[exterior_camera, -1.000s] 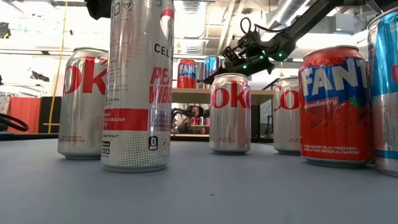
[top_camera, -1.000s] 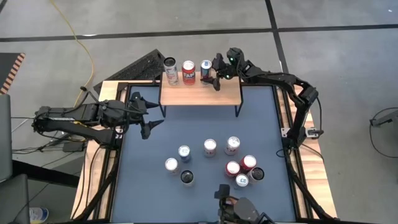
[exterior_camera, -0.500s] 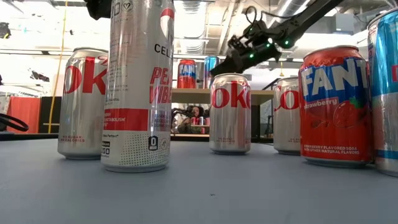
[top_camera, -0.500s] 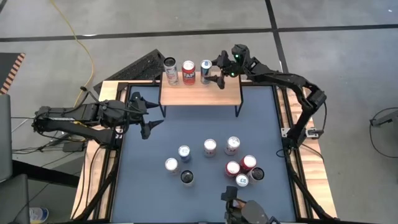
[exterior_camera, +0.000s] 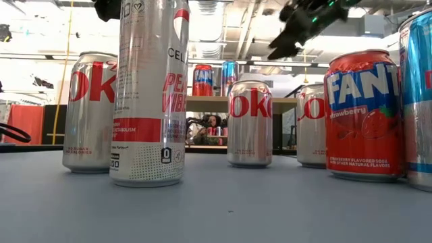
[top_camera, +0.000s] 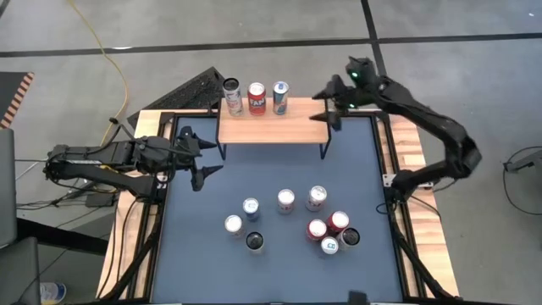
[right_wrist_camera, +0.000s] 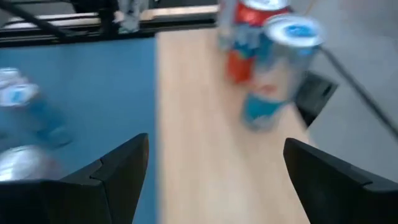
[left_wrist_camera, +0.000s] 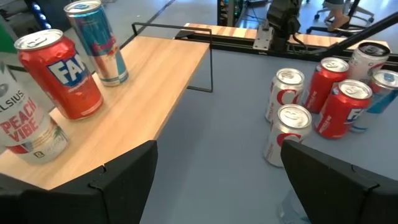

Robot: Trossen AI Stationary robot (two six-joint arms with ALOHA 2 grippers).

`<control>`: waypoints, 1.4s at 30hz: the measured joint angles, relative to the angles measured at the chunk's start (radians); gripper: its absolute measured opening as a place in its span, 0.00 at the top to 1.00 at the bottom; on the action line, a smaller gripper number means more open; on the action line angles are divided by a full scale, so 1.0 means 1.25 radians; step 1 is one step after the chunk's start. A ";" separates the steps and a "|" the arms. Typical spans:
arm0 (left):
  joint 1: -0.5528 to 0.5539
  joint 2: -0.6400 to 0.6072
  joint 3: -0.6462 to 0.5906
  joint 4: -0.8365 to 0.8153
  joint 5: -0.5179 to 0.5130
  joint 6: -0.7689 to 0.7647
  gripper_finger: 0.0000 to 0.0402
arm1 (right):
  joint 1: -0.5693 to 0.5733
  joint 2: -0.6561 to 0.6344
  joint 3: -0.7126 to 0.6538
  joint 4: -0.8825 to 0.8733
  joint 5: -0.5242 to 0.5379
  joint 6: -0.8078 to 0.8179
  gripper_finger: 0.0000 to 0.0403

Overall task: Place canned beverage on shelf
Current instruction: Put the middle right white soda can on the shelf

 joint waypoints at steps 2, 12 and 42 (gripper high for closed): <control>0.000 0.000 0.000 0.000 0.003 0.000 0.17 | 0.034 -0.034 0.000 -0.072 0.016 0.026 0.12; 0.000 0.000 0.000 0.000 0.041 0.008 0.17 | 0.381 -0.078 0.000 -0.184 0.317 0.189 0.12; 0.000 0.000 0.000 0.000 0.075 0.000 0.17 | 0.723 0.163 0.000 -0.392 0.509 0.202 0.12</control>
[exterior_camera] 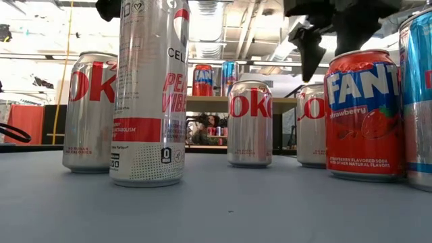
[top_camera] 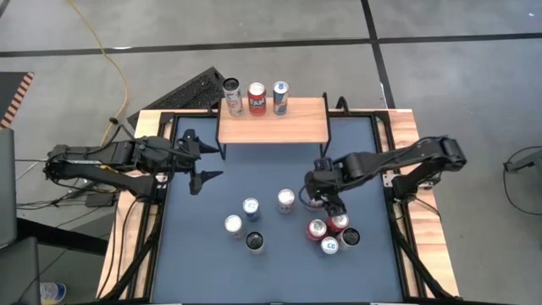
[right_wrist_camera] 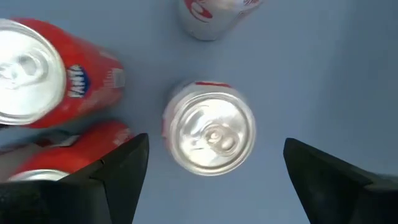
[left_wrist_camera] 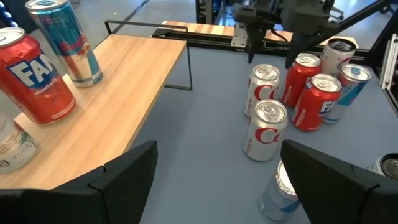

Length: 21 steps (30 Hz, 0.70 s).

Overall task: Place canned beverage on shelf
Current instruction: Put the middle right white soda can on the shelf

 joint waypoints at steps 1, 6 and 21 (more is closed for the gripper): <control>0.000 0.000 0.000 0.000 0.000 0.000 0.17 | 0.001 0.000 0.000 0.000 0.000 -0.028 0.12; 0.000 0.000 0.000 -0.001 0.000 -0.007 0.17 | 0.004 0.014 -0.001 -0.004 0.000 -0.120 0.12; 0.000 0.000 0.000 -0.003 0.001 -0.012 0.17 | -0.032 0.024 0.000 -0.012 -0.058 0.221 0.12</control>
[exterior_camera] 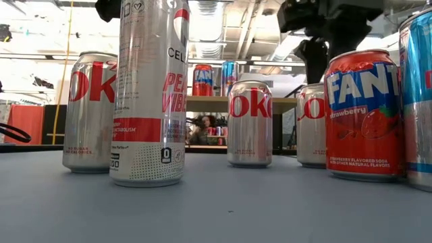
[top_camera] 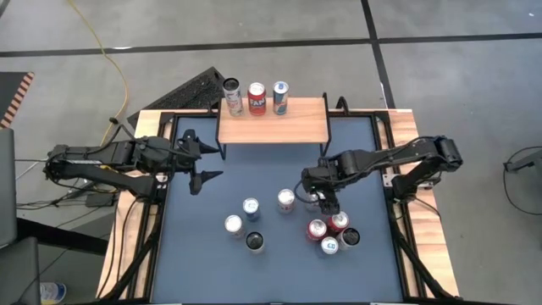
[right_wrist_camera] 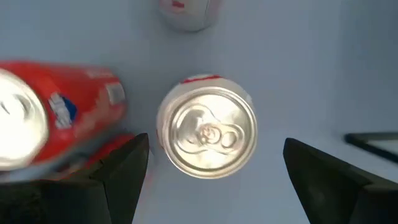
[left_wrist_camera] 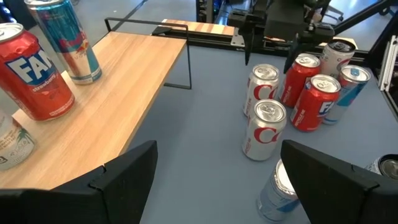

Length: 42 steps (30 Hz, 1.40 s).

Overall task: Place canned beverage on shelf
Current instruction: Put the middle right white soda can on the shelf

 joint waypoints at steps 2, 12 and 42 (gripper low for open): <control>0.000 0.000 0.000 -0.001 0.000 0.000 0.17 | -0.002 0.000 0.000 0.008 -0.007 0.045 0.12; 0.000 0.000 0.000 -0.006 0.001 0.011 0.17 | -0.006 0.000 0.000 0.025 0.020 0.167 0.12; 0.000 0.000 0.000 -0.033 0.001 0.011 0.17 | -0.004 0.090 0.000 0.015 0.014 0.118 0.18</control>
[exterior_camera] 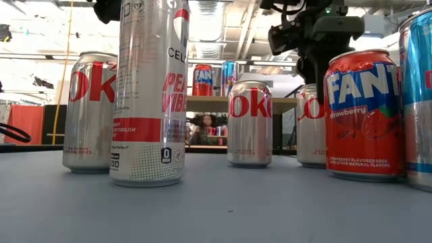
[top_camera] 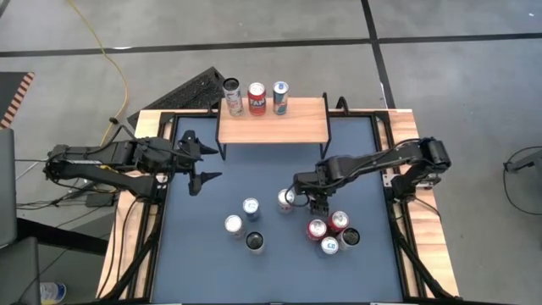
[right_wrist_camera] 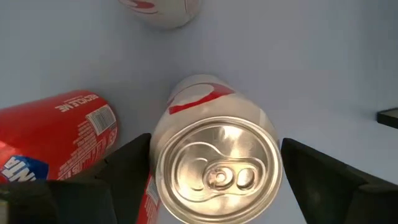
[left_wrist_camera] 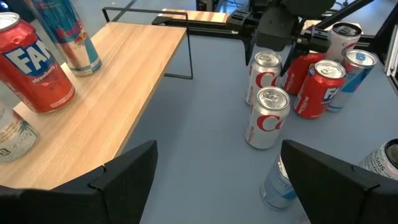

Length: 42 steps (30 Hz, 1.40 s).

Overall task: Place canned beverage on shelf
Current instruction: Put the middle right white soda can on the shelf

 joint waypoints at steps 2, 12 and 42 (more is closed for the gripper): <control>0.000 0.000 0.000 0.000 0.000 0.000 0.17 | 0.000 0.000 0.000 0.001 0.000 0.000 0.22; 0.000 0.000 0.000 -0.005 0.000 0.000 0.17 | 0.000 -0.003 0.000 0.010 0.000 -0.009 0.38; 0.000 0.000 0.000 -0.005 -0.001 -0.005 0.17 | -0.316 -0.070 0.433 -0.213 0.036 -0.390 0.42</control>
